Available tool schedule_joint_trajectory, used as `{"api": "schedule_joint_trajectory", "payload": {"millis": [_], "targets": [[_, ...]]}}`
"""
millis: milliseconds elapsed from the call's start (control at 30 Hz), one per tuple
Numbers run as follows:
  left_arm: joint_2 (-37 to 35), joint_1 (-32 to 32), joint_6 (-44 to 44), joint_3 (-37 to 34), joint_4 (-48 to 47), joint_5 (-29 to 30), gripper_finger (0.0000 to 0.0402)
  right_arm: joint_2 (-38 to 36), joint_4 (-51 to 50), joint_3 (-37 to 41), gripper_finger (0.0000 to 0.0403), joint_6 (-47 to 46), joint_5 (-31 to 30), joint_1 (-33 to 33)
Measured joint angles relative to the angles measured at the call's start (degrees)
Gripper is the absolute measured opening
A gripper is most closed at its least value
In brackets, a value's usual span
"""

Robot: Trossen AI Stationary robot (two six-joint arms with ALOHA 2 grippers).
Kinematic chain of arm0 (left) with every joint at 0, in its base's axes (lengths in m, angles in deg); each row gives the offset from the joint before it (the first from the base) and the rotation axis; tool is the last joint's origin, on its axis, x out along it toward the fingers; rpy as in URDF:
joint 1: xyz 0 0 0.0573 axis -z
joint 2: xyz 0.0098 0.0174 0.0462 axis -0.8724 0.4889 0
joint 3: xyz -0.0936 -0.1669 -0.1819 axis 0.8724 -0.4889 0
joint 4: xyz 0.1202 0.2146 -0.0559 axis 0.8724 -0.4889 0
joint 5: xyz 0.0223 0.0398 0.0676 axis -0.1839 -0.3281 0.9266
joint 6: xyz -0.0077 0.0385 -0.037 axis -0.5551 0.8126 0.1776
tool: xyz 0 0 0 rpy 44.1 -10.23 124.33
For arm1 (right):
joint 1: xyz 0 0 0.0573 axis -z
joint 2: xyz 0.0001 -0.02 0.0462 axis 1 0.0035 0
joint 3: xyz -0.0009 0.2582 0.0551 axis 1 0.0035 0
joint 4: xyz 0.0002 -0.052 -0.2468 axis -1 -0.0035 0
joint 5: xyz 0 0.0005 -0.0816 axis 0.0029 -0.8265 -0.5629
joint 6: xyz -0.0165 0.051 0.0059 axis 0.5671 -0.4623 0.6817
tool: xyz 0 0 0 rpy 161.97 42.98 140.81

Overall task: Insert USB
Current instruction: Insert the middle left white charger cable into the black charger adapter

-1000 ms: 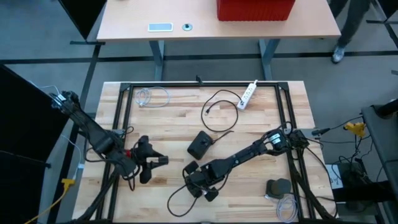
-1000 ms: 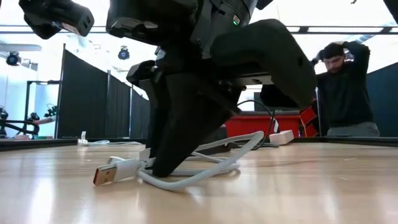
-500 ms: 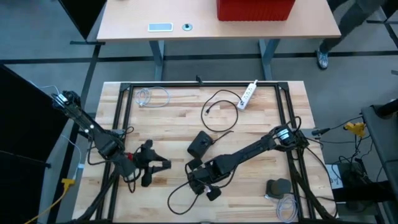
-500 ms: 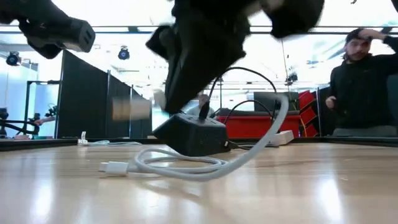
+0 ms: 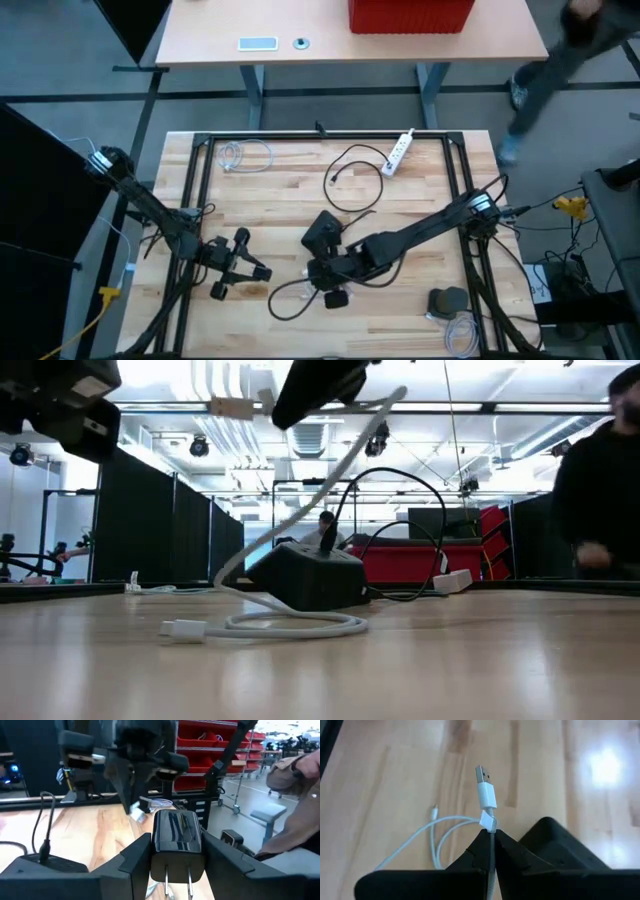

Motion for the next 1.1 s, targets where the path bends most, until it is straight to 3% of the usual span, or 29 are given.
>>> {"api": "schedule_joint_trajectory", "payload": {"millis": [233,367,500,600,900,1100], "targets": [[-0.13,-0.81,-1.68,0.02,1.07,0.13,0.0146,0.08,0.33,0.02,0.0002,6.94,-12.42,0.0],[-0.15,-1.91,-7.33,0.02,0.82,7.92,0.0146,1.24,0.24,0.0,0.0002,11.98,-21.14,0.02],[-0.1,-2.79,-9.84,0.02,-0.2,11.98,0.0146,1.81,0.38,0.02,0.0002,13.34,-22.23,0.63],[-0.04,-2.75,-6.21,0.23,-2.25,11.96,0.0146,1.79,-0.7,0.02,0.0002,9.48,-17.11,1.76],[2.98,-2.75,11.53,4.21,-13.89,17.77,0.0146,0.99,-2.03,0.04,0.0001,-3.14,6.66,5.69],[10.51,-2.74,32.02,10.44,-16.7,17.91,0.0146,0.98,-1.29,0.07,0.0,-11.04,15.55,9.43]]}}
